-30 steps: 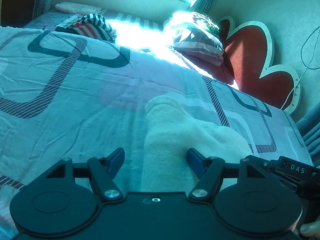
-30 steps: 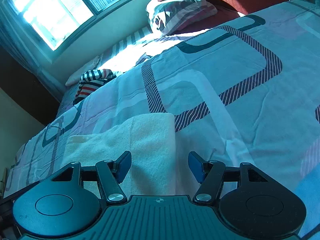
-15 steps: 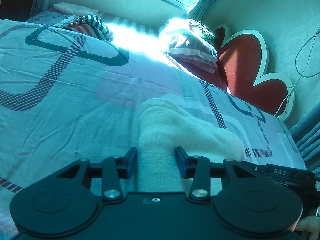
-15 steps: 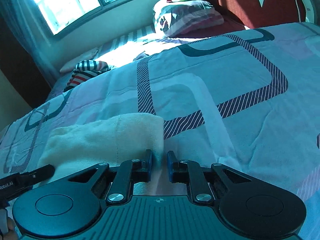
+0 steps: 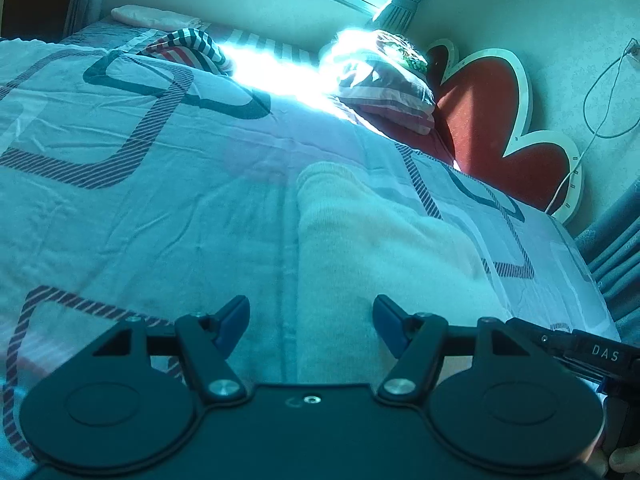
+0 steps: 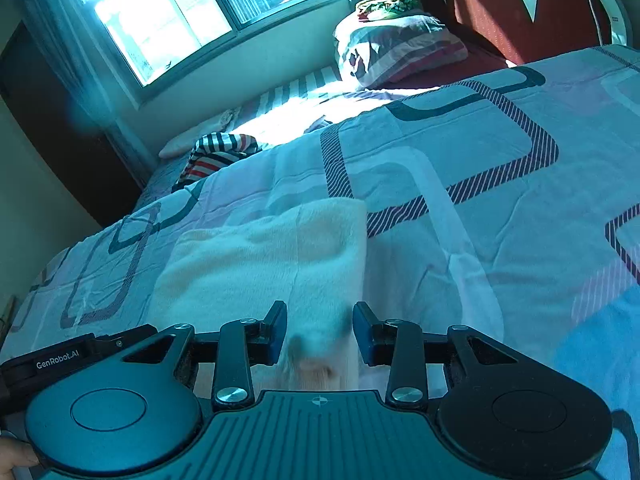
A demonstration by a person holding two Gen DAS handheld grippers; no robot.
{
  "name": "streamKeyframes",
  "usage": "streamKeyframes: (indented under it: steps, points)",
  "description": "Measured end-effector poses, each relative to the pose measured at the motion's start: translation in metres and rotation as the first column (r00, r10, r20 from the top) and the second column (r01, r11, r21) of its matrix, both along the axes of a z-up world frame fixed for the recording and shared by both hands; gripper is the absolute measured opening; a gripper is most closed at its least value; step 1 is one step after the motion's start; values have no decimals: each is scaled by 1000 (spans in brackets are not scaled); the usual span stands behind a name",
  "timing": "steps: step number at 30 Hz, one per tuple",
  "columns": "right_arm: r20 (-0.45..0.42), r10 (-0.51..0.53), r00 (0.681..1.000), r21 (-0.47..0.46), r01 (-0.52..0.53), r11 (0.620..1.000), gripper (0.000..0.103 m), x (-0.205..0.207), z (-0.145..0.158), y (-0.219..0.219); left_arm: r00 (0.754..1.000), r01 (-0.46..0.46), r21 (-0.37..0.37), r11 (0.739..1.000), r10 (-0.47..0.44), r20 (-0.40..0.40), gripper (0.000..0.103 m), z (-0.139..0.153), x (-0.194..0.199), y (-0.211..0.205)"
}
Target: Fold small clothes
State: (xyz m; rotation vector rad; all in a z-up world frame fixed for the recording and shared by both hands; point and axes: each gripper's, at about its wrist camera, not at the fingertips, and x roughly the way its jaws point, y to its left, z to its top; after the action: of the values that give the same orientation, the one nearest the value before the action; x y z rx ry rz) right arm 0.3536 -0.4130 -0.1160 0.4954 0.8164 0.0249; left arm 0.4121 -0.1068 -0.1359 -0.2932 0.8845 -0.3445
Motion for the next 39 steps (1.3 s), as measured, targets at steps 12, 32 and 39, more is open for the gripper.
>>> streamKeyframes:
  steps: [12,32,39]
  points:
    - [-37,5,999,-20,-6,1000,29,-21,0,12,999,35,26,999,-34,-16,54,-3,-24,-1]
    - [-110,4,994,42,1,999,10,-93,-6,37,981,150,-60,987,-156,-115,20,-13,-79,13]
    - [-158,-30,987,-56,21,998,9,-95,-18,41,975,192,-60,980,-197,-101,17,-16,-79,20]
